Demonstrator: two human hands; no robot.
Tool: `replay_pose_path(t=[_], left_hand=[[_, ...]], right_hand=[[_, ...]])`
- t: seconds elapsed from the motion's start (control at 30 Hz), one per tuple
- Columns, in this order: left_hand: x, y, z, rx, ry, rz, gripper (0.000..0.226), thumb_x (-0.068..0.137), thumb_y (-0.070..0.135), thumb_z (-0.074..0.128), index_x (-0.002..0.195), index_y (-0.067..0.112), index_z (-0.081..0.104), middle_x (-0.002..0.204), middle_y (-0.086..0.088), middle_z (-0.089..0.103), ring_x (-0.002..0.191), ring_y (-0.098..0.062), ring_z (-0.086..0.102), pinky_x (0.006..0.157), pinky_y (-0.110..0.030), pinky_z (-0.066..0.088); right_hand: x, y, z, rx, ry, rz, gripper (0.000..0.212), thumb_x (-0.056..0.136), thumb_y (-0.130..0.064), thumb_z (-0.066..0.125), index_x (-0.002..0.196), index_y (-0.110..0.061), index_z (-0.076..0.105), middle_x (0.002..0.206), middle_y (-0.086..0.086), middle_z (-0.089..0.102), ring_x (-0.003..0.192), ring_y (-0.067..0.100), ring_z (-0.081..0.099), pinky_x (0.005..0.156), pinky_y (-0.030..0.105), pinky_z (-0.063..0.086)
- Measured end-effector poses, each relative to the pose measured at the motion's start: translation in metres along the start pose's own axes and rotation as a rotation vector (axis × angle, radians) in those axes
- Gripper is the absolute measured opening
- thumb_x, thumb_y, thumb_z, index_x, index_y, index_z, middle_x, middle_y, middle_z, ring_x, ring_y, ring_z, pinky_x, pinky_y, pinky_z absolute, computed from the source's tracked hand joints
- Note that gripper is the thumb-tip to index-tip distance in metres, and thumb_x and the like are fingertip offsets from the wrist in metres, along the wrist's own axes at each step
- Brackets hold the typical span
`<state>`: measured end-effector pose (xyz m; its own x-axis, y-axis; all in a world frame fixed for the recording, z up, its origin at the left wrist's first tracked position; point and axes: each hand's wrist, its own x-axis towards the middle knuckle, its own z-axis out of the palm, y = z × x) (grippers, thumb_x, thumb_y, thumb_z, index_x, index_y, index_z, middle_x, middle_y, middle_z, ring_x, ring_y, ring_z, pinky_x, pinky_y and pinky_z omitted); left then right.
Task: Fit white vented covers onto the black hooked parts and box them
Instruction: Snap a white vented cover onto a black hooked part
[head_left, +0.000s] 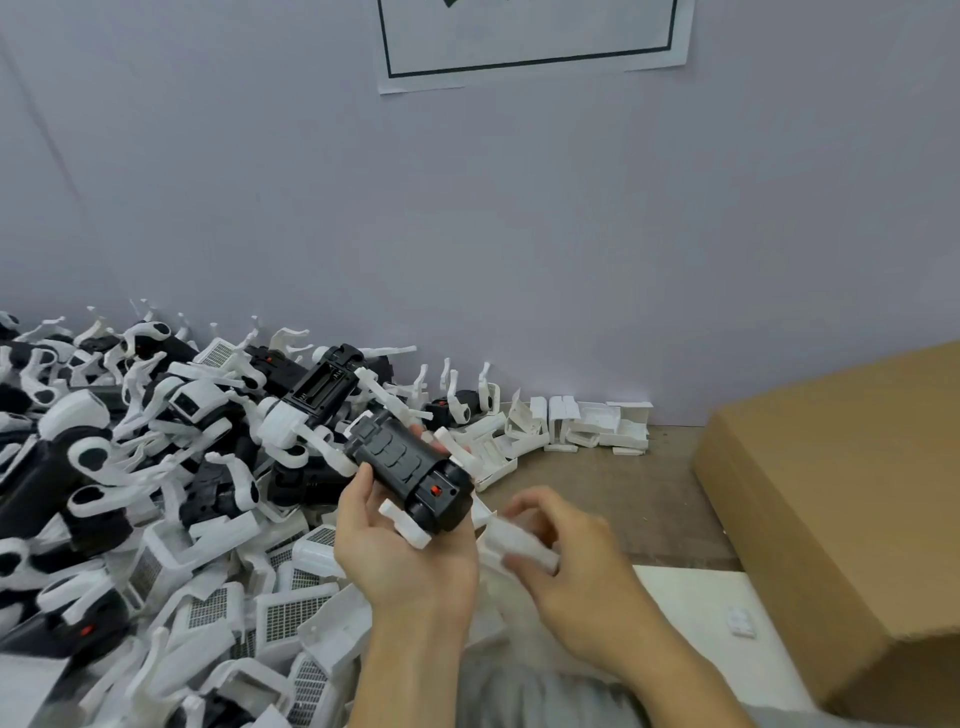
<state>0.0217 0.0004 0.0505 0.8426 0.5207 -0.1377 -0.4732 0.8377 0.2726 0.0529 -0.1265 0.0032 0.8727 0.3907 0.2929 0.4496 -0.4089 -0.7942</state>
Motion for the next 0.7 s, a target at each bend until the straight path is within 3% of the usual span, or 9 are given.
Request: replay_pose_path(t=[0.07, 0.17, 0.27, 0.33, 0.4, 0.53, 0.6, 0.7], left_hand=[[0.0, -0.003, -0.001, 0.083, -0.014, 0.024, 0.03, 0.097, 0.025, 0.048, 0.104, 0.009, 0.072, 0.095, -0.012, 0.07, 0.086, -0.029, 0.065, 0.088, -0.042, 0.047], [0.001, -0.009, -0.003, 0.233, -0.011, 0.013, 0.03, 0.099, 0.028, 0.046, 0.106, 0.012, 0.07, 0.087, -0.008, 0.068, 0.08, -0.022, 0.063, 0.081, -0.036, 0.048], [0.003, -0.019, -0.003, 0.397, -0.001, -0.047, 0.025, 0.1, 0.028, 0.049, 0.097, 0.012, 0.068, 0.083, -0.006, 0.063, 0.073, -0.017, 0.061, 0.069, -0.03, 0.053], [0.005, -0.026, -0.006, 0.537, 0.014, -0.084, 0.024, 0.099, 0.028, 0.052, 0.096, 0.009, 0.066, 0.078, -0.007, 0.06, 0.066, -0.016, 0.061, 0.057, -0.026, 0.055], [0.007, -0.033, -0.009, 0.66, -0.012, -0.106, 0.023, 0.098, 0.028, 0.055, 0.1, 0.006, 0.062, 0.077, -0.009, 0.058, 0.063, -0.019, 0.062, 0.057, -0.029, 0.055], [0.01, -0.038, -0.014, 0.833, -0.036, -0.104, 0.03, 0.089, 0.024, 0.071, 0.11, 0.008, 0.056, 0.083, -0.009, 0.074, 0.071, -0.022, 0.074, 0.062, -0.035, 0.056], [0.01, -0.039, -0.018, 0.967, -0.029, -0.067, 0.039, 0.083, 0.022, 0.079, 0.108, 0.012, 0.051, 0.082, -0.008, 0.077, 0.069, -0.02, 0.075, 0.058, -0.034, 0.057], [0.007, -0.042, -0.022, 1.19, -0.022, -0.018, 0.042, 0.08, 0.033, 0.081, 0.103, 0.022, 0.048, 0.092, -0.008, 0.074, 0.07, -0.017, 0.074, 0.058, -0.033, 0.056]], right_hand=[[0.002, 0.003, -0.011, 0.089, 0.107, 0.063, 0.032, 0.092, -0.013, 0.064, 0.099, -0.043, 0.057, 0.093, -0.02, 0.064, 0.089, -0.01, 0.058, 0.071, 0.005, 0.043], [0.005, 0.01, -0.022, 0.265, 0.205, 0.258, 0.026, 0.094, -0.013, 0.054, 0.102, -0.037, 0.061, 0.098, -0.016, 0.066, 0.086, -0.004, 0.062, 0.064, 0.011, 0.044], [0.009, 0.013, -0.029, 0.433, 0.332, 0.366, 0.01, 0.09, -0.02, 0.064, 0.097, -0.027, 0.066, 0.084, -0.01, 0.069, 0.069, 0.0, 0.062, 0.057, 0.016, 0.045], [0.009, 0.014, -0.031, 0.481, 0.377, 0.369, 0.019, 0.081, -0.027, 0.077, 0.096, -0.022, 0.067, 0.075, -0.008, 0.067, 0.06, 0.003, 0.059, 0.056, 0.02, 0.047], [0.008, 0.013, -0.035, 0.482, 0.413, 0.363, 0.031, 0.075, -0.029, 0.084, 0.098, -0.023, 0.063, 0.075, -0.006, 0.065, 0.06, 0.007, 0.058, 0.056, 0.025, 0.049], [0.01, 0.007, -0.046, 0.448, 0.489, 0.286, 0.036, 0.084, -0.024, 0.075, 0.101, -0.034, 0.046, 0.082, -0.004, 0.064, 0.052, -0.005, 0.058, 0.042, 0.012, 0.043], [0.01, 0.003, -0.053, 0.391, 0.494, 0.212, 0.03, 0.087, -0.029, 0.073, 0.105, -0.03, 0.049, 0.081, -0.009, 0.064, 0.057, -0.008, 0.059, 0.044, 0.007, 0.04], [0.009, -0.004, -0.057, 0.213, 0.4, 0.098, 0.018, 0.09, -0.045, 0.064, 0.102, -0.033, 0.057, 0.088, -0.022, 0.067, 0.077, -0.007, 0.063, 0.058, 0.006, 0.043]])
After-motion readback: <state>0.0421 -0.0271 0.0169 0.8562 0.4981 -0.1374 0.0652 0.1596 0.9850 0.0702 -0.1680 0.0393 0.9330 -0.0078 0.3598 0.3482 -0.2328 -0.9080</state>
